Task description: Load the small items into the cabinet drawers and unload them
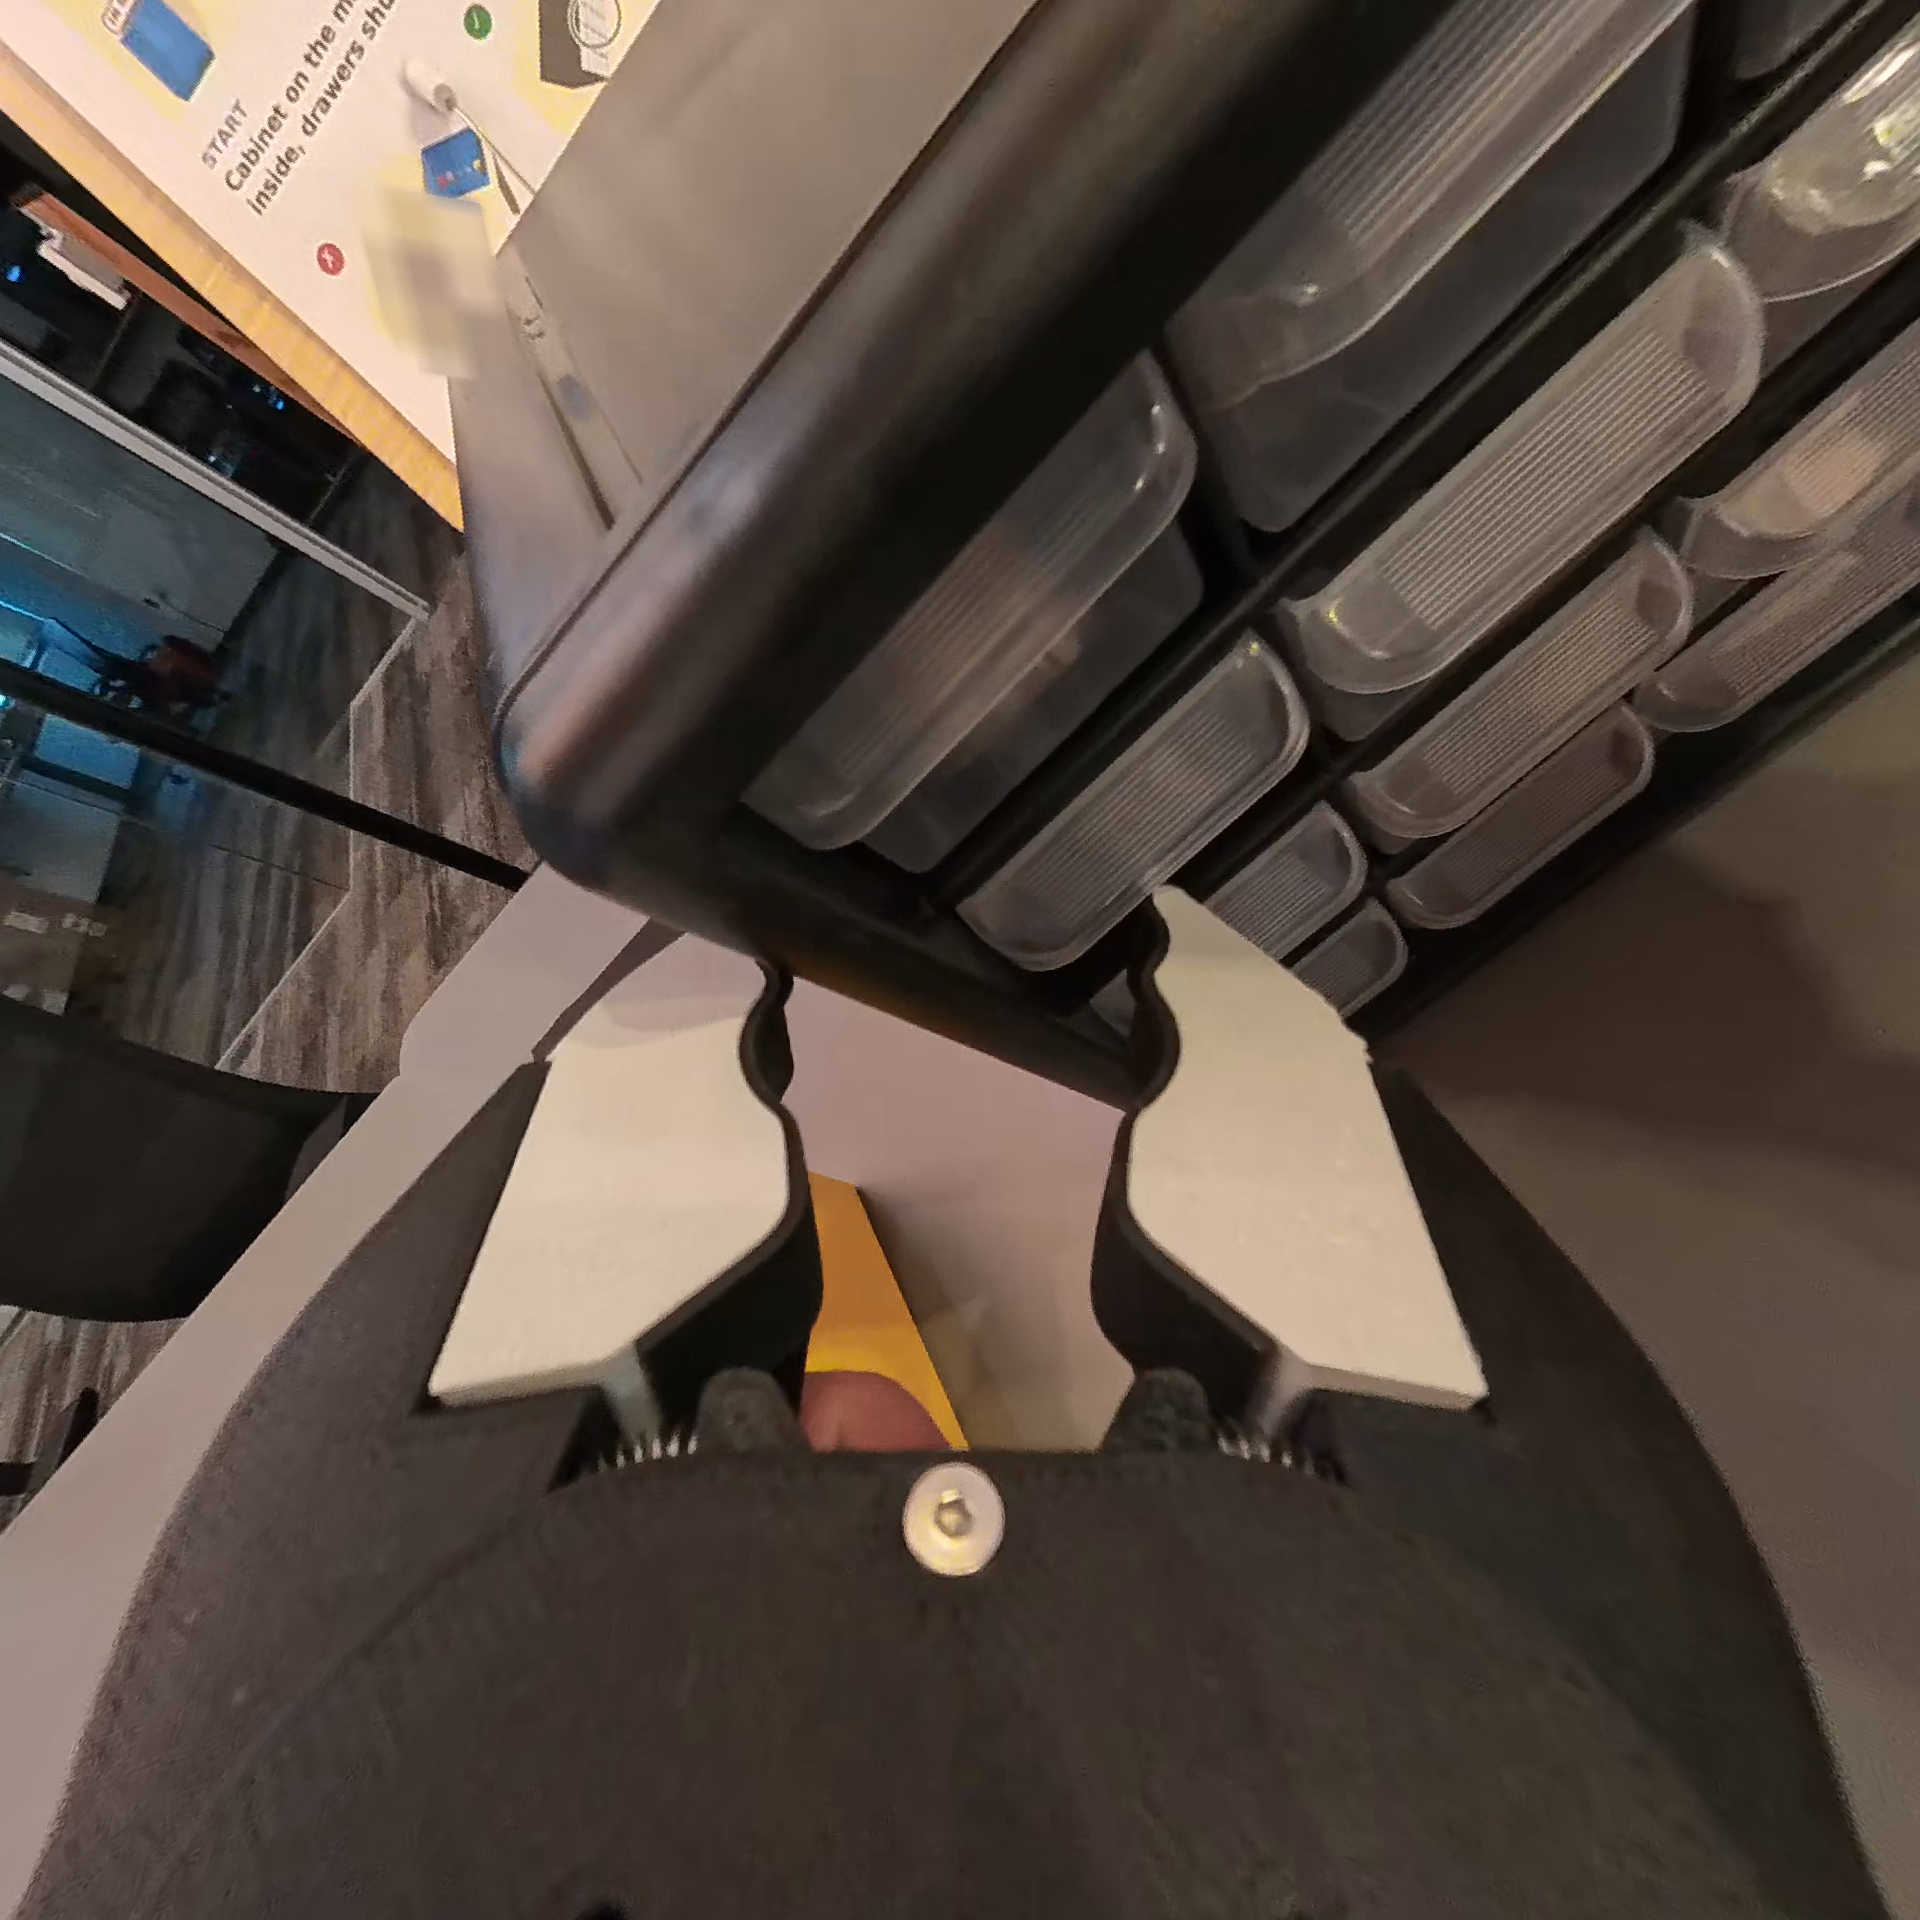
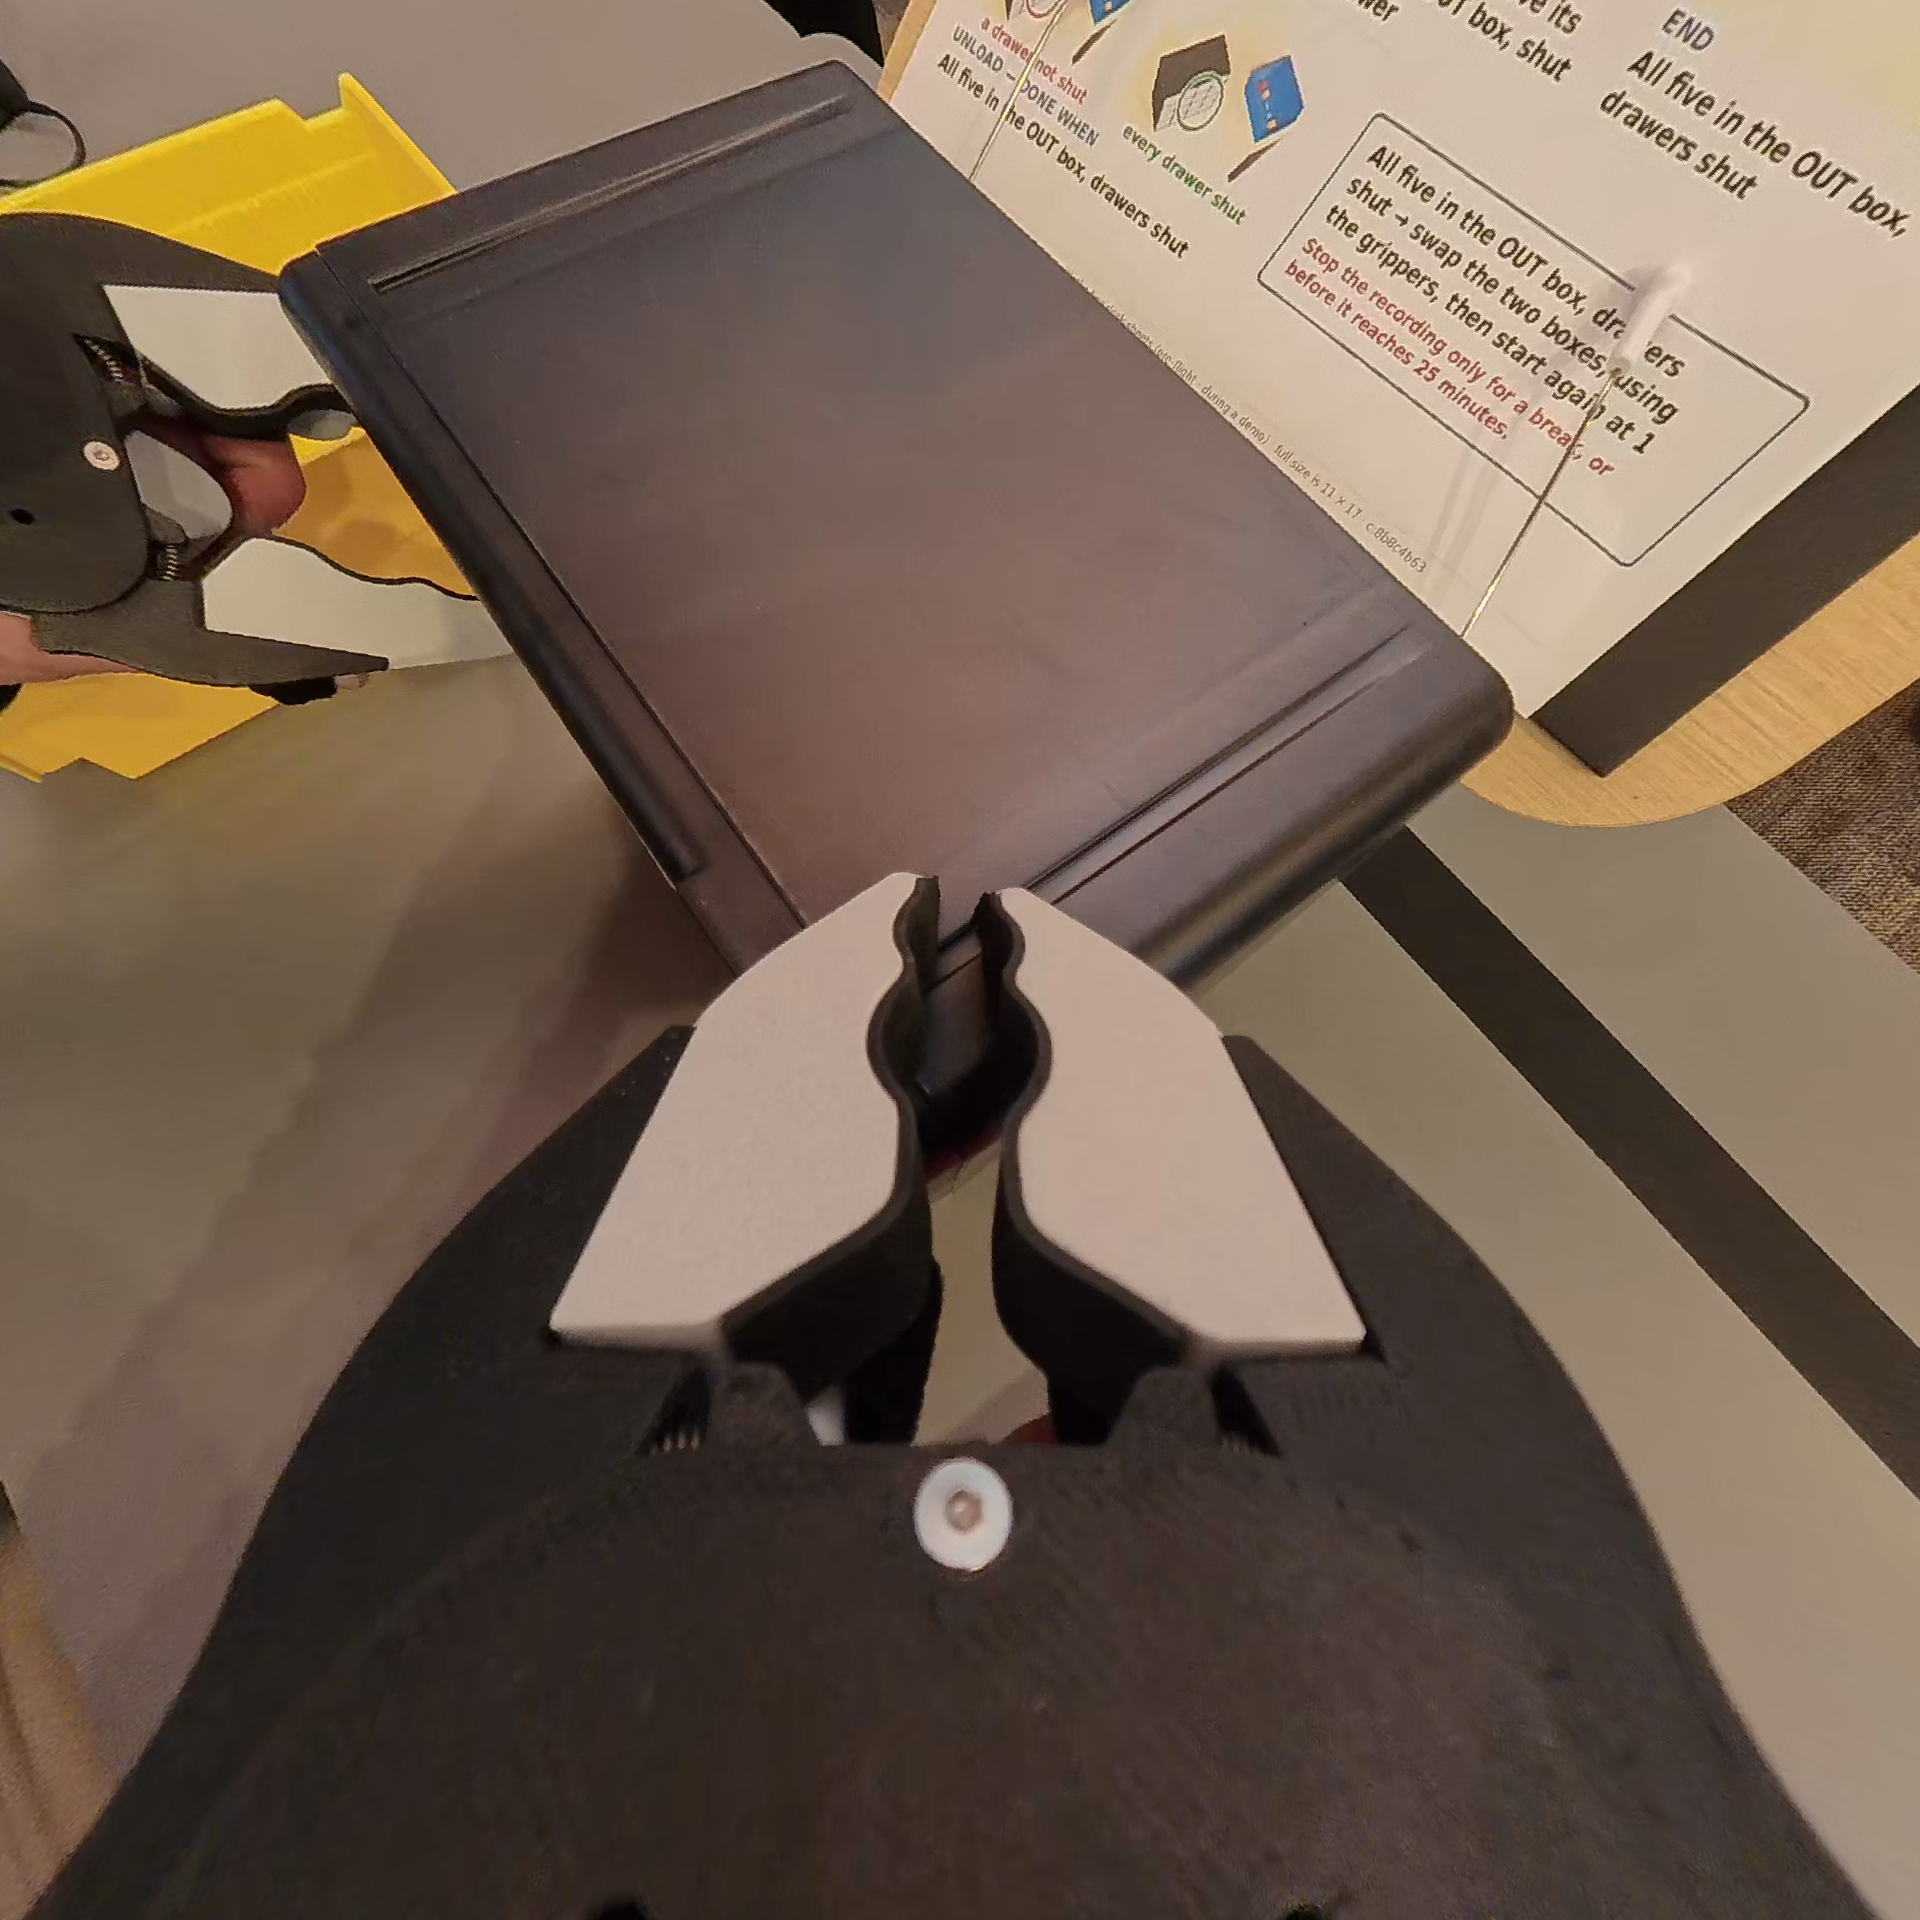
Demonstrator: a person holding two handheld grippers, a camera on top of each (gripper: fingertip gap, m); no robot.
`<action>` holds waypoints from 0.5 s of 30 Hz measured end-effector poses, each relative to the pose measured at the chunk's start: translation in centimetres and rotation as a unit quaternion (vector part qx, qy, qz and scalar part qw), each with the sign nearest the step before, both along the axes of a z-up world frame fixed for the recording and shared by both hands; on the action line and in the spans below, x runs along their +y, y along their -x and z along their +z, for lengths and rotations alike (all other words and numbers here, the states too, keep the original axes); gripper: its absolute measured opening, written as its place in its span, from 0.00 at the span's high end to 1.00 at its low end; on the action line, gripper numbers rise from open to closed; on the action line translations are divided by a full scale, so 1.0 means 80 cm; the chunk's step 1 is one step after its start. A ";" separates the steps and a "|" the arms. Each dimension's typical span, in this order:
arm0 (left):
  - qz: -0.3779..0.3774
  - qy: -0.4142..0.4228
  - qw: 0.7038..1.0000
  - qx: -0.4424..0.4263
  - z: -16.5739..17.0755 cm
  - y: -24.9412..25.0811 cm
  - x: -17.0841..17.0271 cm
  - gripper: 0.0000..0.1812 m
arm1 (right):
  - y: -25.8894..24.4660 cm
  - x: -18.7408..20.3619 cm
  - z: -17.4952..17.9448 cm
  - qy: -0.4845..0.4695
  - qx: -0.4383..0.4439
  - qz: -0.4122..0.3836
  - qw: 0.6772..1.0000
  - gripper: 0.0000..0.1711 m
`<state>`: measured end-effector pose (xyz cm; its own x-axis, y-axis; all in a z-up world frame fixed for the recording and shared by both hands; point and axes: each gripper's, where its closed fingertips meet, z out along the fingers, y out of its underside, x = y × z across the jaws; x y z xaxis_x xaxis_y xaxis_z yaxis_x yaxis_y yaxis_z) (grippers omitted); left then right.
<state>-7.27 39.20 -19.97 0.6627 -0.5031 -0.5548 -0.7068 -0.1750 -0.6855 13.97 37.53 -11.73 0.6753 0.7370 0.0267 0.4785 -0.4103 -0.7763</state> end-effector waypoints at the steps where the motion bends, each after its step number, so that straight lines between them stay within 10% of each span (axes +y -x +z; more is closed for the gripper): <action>1: -0.003 0.001 1.000 -0.003 0.001 -0.001 -0.001 0.65 | 0.000 0.000 0.000 0.000 0.001 0.000 1.000 0.96; 15: -0.024 0.018 0.999 -0.036 0.003 0.015 -0.037 0.68 | 0.000 0.001 0.000 -0.011 0.003 -0.015 1.000 0.96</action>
<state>-8.46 36.27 -19.75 0.6750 -0.5536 -0.4878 -0.6641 -0.1678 -0.7286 13.97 37.61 -11.69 0.6975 0.7156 0.0383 0.4612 -0.4073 -0.7883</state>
